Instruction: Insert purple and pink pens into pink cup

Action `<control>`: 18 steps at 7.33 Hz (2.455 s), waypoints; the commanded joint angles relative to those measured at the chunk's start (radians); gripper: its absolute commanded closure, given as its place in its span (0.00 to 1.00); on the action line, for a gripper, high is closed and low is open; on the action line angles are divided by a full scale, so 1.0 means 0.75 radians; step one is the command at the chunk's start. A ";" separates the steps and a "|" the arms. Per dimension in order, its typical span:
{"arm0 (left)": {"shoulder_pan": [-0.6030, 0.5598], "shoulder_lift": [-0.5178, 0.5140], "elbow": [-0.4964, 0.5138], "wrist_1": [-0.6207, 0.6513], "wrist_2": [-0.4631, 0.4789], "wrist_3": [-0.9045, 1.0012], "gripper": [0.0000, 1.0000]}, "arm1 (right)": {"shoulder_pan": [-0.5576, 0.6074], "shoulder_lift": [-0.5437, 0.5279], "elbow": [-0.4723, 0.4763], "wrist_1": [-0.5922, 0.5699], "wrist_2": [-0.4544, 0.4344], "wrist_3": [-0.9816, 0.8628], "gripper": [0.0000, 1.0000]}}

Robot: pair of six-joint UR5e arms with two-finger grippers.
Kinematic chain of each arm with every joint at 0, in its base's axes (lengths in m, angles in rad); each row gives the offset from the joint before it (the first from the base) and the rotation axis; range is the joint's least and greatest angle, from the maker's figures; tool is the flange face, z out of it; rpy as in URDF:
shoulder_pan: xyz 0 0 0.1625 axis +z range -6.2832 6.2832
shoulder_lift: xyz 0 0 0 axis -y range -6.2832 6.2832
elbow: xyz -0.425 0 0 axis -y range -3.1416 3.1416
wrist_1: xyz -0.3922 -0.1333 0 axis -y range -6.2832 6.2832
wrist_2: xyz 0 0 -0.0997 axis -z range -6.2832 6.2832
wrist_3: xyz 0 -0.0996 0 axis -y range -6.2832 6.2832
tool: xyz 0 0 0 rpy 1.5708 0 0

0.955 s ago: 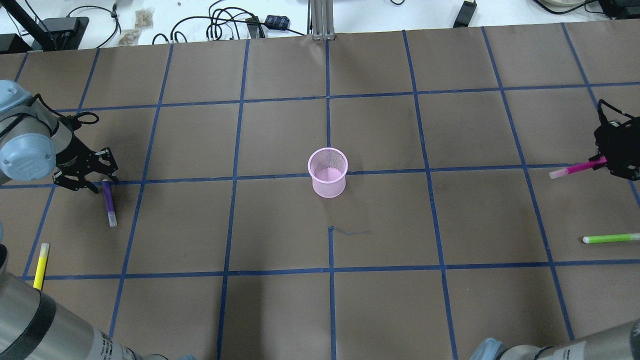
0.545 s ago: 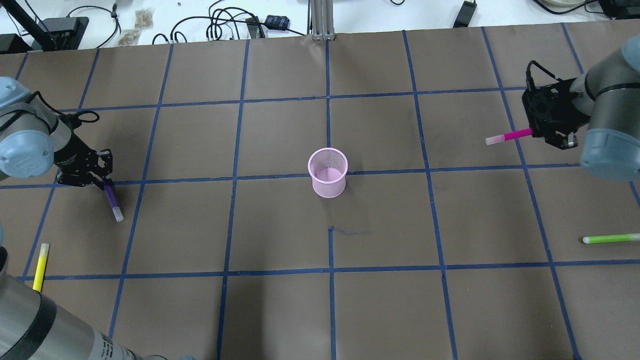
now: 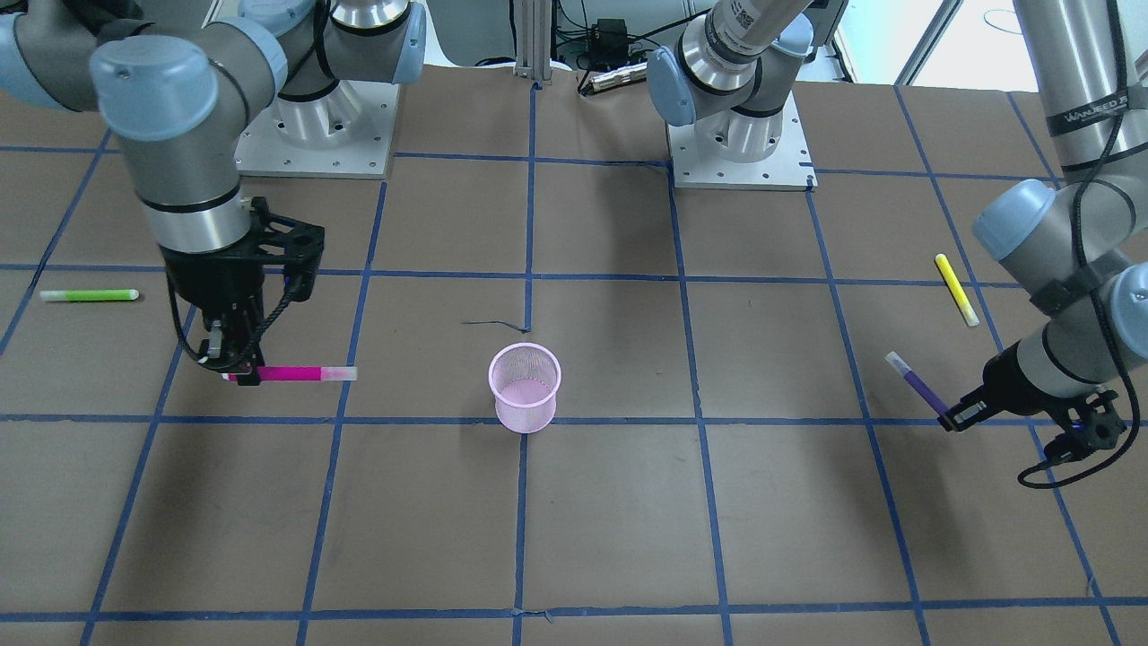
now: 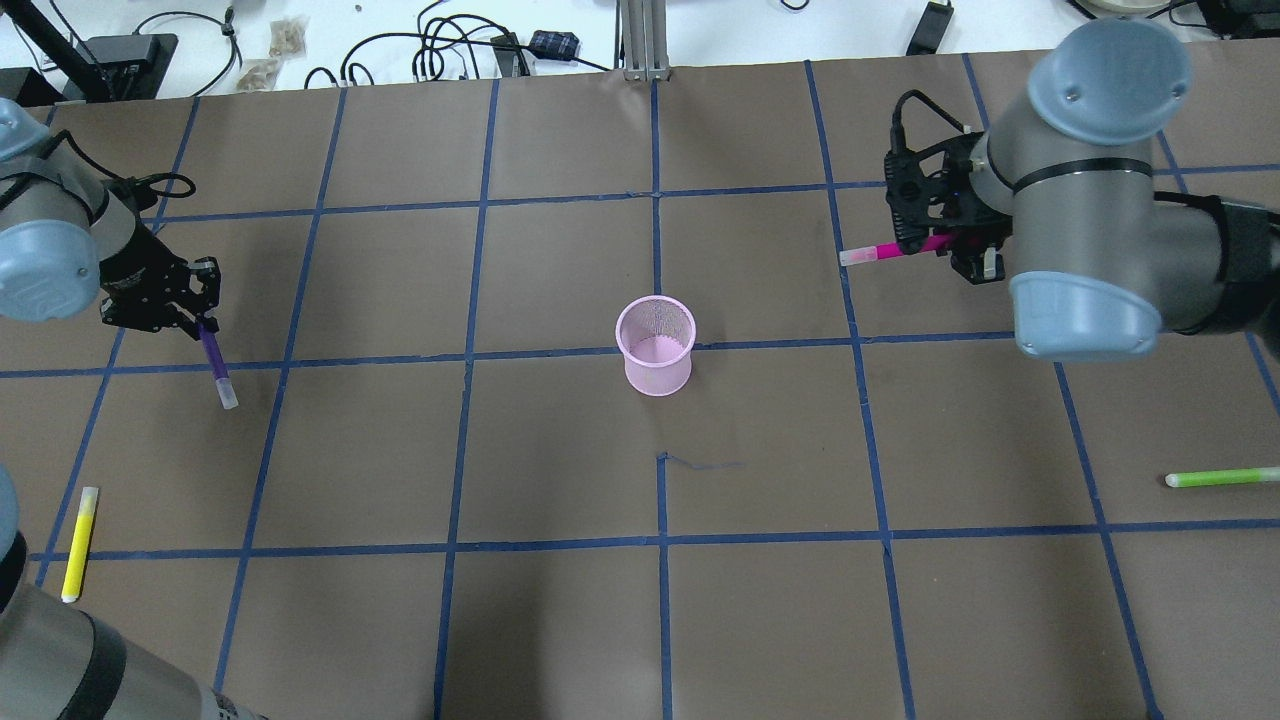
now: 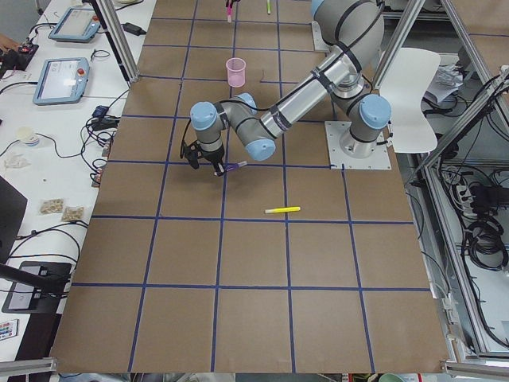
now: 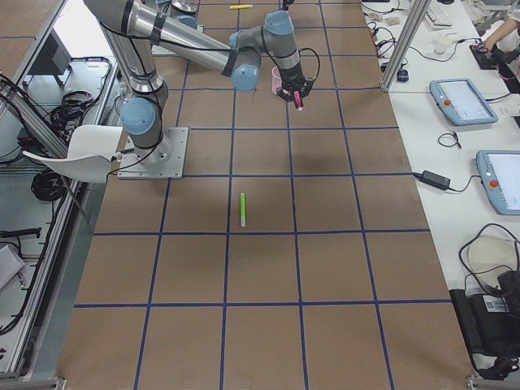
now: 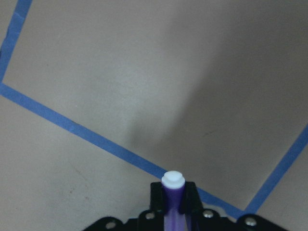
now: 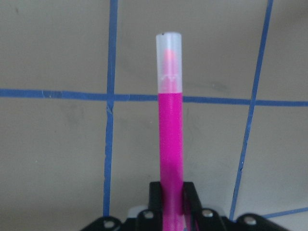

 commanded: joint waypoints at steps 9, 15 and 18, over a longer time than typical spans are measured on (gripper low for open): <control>-0.010 0.030 0.056 -0.036 -0.006 0.033 1.00 | 0.702 0.318 -0.443 0.597 -0.601 0.829 1.00; -0.008 0.024 0.046 -0.038 -0.012 0.033 1.00 | 0.776 0.486 -0.468 0.630 -0.730 0.954 1.00; -0.012 0.028 0.046 -0.034 -0.010 0.033 1.00 | 0.776 0.515 -0.512 0.624 -0.722 0.952 1.00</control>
